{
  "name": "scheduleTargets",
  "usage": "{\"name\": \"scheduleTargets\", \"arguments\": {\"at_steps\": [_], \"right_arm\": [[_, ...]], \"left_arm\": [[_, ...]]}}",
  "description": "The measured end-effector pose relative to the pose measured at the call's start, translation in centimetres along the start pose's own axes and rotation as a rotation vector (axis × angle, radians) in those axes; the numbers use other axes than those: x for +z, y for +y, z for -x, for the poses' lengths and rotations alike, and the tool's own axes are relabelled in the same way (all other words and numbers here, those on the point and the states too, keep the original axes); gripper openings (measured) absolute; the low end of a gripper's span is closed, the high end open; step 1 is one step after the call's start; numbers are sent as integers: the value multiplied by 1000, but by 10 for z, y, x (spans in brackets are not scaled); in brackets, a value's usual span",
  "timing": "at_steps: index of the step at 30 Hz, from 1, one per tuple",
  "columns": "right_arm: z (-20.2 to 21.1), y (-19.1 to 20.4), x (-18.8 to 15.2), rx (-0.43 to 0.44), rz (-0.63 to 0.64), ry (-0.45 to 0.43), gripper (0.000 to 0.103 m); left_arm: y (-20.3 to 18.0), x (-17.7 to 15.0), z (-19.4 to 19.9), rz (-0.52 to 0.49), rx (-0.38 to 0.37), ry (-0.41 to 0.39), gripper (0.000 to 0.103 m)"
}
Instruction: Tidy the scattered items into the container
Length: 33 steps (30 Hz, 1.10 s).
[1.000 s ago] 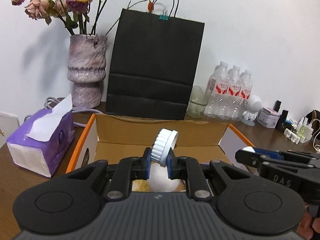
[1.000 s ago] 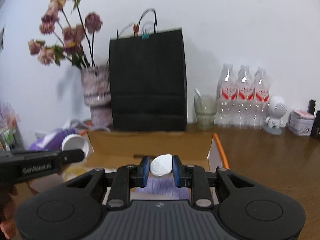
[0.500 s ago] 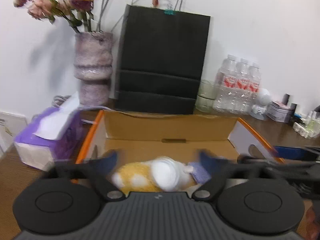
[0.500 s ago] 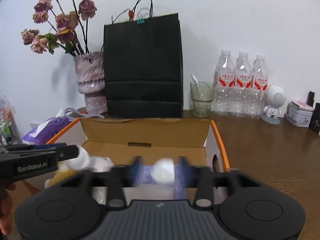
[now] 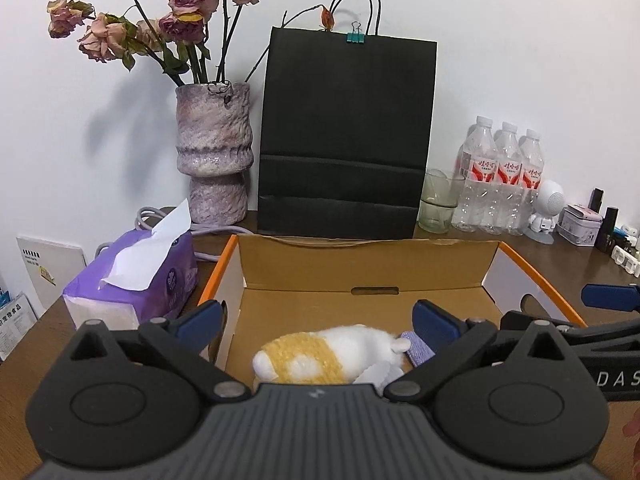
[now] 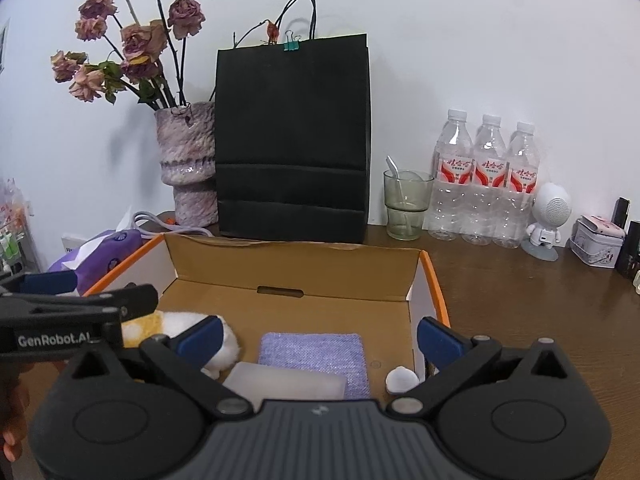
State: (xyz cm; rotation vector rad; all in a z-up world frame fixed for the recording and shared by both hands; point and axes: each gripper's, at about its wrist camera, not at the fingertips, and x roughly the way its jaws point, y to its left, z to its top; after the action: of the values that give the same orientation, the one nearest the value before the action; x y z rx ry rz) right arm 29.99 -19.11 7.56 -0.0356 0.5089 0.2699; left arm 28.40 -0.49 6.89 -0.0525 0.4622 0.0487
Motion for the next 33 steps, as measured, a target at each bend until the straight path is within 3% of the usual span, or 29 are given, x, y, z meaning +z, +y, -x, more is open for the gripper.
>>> {"name": "scheduleTargets", "arguments": {"at_steps": [17, 22, 27, 33], "right_arm": [[4, -4, 1, 1, -12, -4, 103], [27, -15, -6, 19, -39, -34, 103], [55, -28, -22, -18, -18, -59, 103], [71, -42, -52, -81, 13, -30, 103]], "left_arm": [[7, 0, 12, 23, -13, -14, 103], [29, -5, 34, 38, -46, -39, 103], [61, -11, 57, 24, -6, -78, 103], [93, -27, 71, 10, 46, -53, 103]]}}
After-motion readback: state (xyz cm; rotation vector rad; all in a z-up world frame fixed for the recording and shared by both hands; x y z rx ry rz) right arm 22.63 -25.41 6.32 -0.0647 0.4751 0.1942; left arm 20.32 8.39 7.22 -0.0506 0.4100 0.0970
